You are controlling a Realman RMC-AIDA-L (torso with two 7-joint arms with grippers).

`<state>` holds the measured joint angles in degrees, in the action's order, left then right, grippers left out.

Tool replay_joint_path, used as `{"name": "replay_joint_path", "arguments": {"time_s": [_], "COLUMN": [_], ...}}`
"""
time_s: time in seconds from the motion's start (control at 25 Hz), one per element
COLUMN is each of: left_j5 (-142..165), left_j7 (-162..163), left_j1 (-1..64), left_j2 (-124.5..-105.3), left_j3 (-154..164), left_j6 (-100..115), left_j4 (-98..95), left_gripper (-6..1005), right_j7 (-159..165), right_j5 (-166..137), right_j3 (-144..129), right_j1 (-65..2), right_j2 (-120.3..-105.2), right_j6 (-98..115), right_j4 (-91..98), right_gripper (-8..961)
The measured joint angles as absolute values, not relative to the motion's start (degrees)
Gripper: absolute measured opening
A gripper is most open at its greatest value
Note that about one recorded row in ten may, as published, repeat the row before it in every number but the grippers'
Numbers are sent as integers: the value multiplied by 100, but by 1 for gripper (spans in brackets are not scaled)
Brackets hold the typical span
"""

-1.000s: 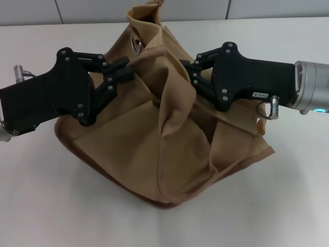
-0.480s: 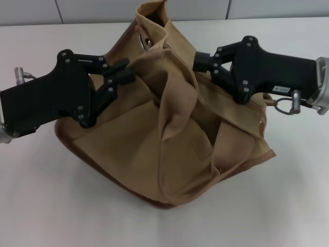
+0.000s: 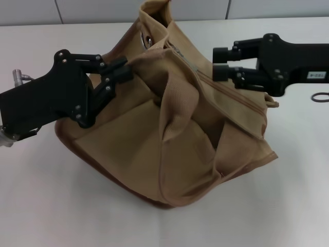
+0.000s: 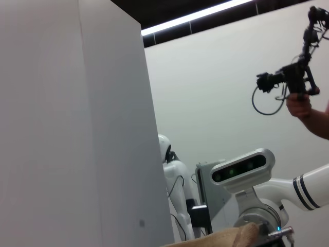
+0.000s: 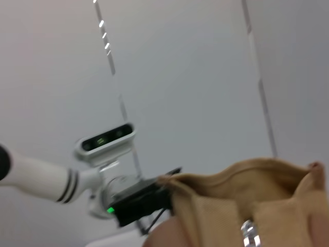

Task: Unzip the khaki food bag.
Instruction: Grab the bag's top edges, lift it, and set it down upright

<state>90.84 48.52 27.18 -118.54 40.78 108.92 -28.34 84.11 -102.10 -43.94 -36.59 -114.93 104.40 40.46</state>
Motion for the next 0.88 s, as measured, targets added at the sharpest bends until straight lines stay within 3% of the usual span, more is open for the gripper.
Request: {"name": "replay_joint_path", "arguments": {"time_s": [0.16,0.36,0.72,0.88], "left_j5": [8997,8988,8985,8986], "left_j7": [4693,4589,4581,4580], "left_j1": [2759,2800,2836,2867], "left_j2": [-11857,-11867,-11867,-11873], "left_j3": [4105,4242,4526,4629], "left_j6": [10907,10945,11079,11098], "left_j4": [-2531,-2356,-2322,-2320], "left_gripper": [63,63,63,63], "right_j7": [8973,9247,9262,9267], "right_j5": [-10724,-11046,-11062,-11075], "right_j3": [-4398,-4401,-4407,-4611], "right_j1": [-3824,-3881,-4027,-4077], "right_j2": [-11407,-11488,-11508,-11539], "right_j6": [10765,10636,10571,10546], "right_j4": [4378,4707,4746,4705], "right_gripper": [325,409,522,522]}}
